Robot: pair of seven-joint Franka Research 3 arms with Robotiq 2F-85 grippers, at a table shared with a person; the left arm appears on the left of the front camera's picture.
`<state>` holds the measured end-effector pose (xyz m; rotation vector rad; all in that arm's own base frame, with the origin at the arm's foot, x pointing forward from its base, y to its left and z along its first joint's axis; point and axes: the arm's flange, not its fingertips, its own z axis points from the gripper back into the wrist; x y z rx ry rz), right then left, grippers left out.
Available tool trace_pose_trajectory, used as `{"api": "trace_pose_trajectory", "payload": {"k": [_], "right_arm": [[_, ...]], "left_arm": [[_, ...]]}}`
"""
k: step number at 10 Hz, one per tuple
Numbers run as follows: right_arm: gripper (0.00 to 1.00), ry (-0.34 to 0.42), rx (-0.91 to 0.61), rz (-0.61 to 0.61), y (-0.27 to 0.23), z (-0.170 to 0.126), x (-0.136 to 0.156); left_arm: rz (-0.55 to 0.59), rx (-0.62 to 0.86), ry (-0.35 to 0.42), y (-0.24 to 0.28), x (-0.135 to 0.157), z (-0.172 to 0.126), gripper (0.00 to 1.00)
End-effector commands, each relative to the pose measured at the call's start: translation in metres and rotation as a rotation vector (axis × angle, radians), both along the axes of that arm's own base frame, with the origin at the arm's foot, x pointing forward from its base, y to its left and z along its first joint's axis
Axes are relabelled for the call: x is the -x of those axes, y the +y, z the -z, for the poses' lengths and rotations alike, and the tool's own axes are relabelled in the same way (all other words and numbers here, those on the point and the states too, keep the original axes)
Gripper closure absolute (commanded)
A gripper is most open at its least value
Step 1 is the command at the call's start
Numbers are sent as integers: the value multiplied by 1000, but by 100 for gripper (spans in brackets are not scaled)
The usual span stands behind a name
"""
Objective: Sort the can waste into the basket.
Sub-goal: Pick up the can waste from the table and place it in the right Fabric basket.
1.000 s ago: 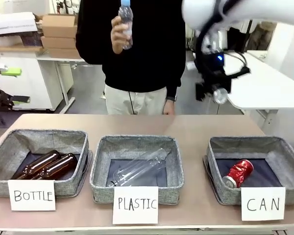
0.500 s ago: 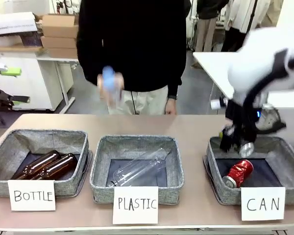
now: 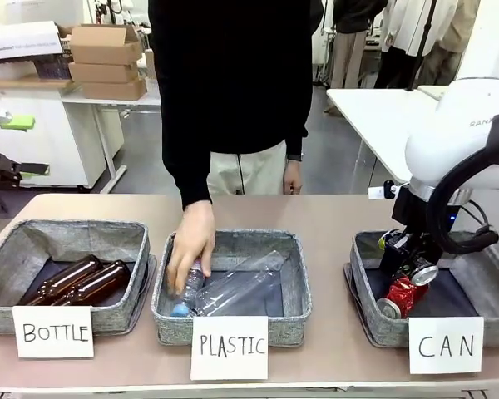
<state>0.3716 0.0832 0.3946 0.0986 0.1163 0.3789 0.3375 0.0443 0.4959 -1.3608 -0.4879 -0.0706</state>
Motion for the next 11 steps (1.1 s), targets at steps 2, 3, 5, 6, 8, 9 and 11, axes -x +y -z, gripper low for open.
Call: {"api": "trace_pose_trajectory", "payload": {"k": [2,3,5,6,8,9,11], "right_arm": [[44,22,-2,-16,-4,-1,-6],[0,26,-4,-11,-4,0,-6],[0,21,-10,7,-5,0,-8],[21,19,-9,18,-5,0,-8],[0,11,-11,30,-5,-2,-8],[0,11,-12,33,-5,-2,-8],[0,9,-21,37,-5,-2,-9]], "left_arm": [[-12,19,1,-2,1,-3,1],[-12,19,1,-2,1,-3,1],[-12,19,1,-2,1,-3,1],[-12,19,1,-2,1,-3,1],[-12,19,1,-2,1,-3,1],[-12,19,1,-2,1,-3,1],[-12,19,1,-2,1,-3,1]]}}
